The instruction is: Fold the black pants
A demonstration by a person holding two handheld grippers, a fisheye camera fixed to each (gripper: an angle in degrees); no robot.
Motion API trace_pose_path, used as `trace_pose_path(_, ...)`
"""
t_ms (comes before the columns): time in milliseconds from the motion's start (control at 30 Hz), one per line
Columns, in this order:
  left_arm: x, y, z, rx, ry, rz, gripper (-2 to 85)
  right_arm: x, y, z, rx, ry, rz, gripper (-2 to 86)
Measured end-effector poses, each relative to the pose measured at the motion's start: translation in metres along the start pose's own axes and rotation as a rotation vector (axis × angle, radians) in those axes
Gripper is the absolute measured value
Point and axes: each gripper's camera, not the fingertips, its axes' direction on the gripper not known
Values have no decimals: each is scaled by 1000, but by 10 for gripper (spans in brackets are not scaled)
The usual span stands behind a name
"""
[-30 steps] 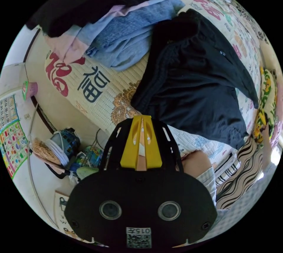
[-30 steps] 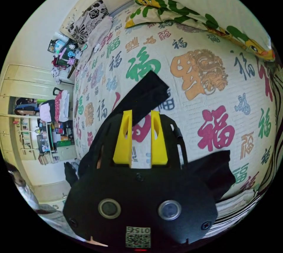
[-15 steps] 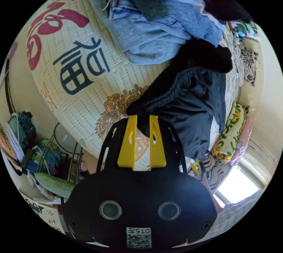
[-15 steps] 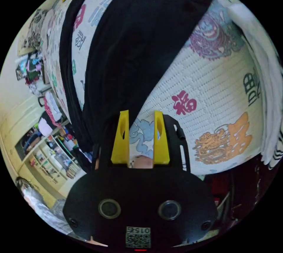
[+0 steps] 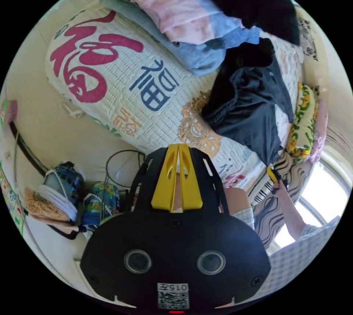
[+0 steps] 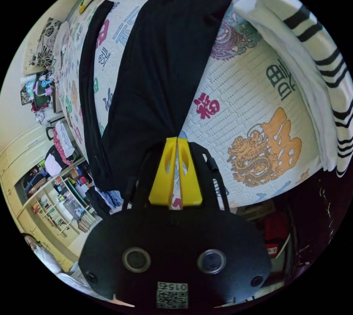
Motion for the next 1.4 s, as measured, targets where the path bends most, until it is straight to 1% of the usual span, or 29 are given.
trace_pose_path(100,-2,1,-1,30,128,82,18,11,8,-6,1,-46,-26,13)
trace_pose_path(167,11,-6,14,31,236,89,91,17,9,-16,63,-75,0,54)
trace_pose_path(200,14,-9,20,28,257,77,97,18,9,-20,87,-82,5,64)
trace_pose_path(267,29,-18,41,62,338,30,120,23,3,-37,176,-119,30,94)
trace_pose_path(333,38,-21,55,112,389,-49,131,27,-6,-52,232,-139,37,103)
trace_pose_path(400,44,-21,67,151,419,-151,129,28,-19,-66,276,-90,50,105)
trace_pose_path(433,49,-19,71,185,423,-206,114,28,-29,-73,288,-31,60,106)
trace_pose_path(500,61,-16,75,214,358,-234,66,30,-44,-78,293,48,90,105)
trace_pose_path(533,70,-15,77,218,282,-235,33,32,-55,-79,280,74,114,101)
trace_pose_path(567,79,-14,81,209,251,-213,7,34,-64,-78,247,75,127,80)
trace_pose_path(633,89,-15,90,151,302,-186,-3,37,-77,-73,165,54,143,42)
trace_pose_path(700,97,-12,86,168,259,-189,-7,35,-83,-73,117,72,114,17)
trace_pose_path(767,108,-2,74,202,152,-177,-8,32,-85,-82,83,73,64,3)
trace_pose_path(900,127,16,65,223,117,-171,-9,37,-73,-110,117,79,4,-5)
trace_pose_path(1000,151,29,62,252,84,-161,-8,43,-64,-121,84,47,-22,-2)
trace_pose_path(1133,189,38,69,271,27,-169,-8,23,-54,-132,65,167,-174,21)
trace_pose_path(1167,199,36,74,267,9,-175,-8,7,-49,-142,106,205,-281,36)
trace_pose_path(1200,205,35,77,266,-2,-180,-8,-2,-47,-147,133,240,-340,44)
trace_pose_path(1267,232,28,88,267,-21,-154,-8,-35,-48,-168,228,370,-493,57)
trace_pose_path(1333,256,24,93,265,-55,-133,-8,-53,-65,-181,269,413,-544,72)
trace_pose_path(1400,284,22,97,270,-91,-97,-8,-63,-97,-190,244,417,-538,94)
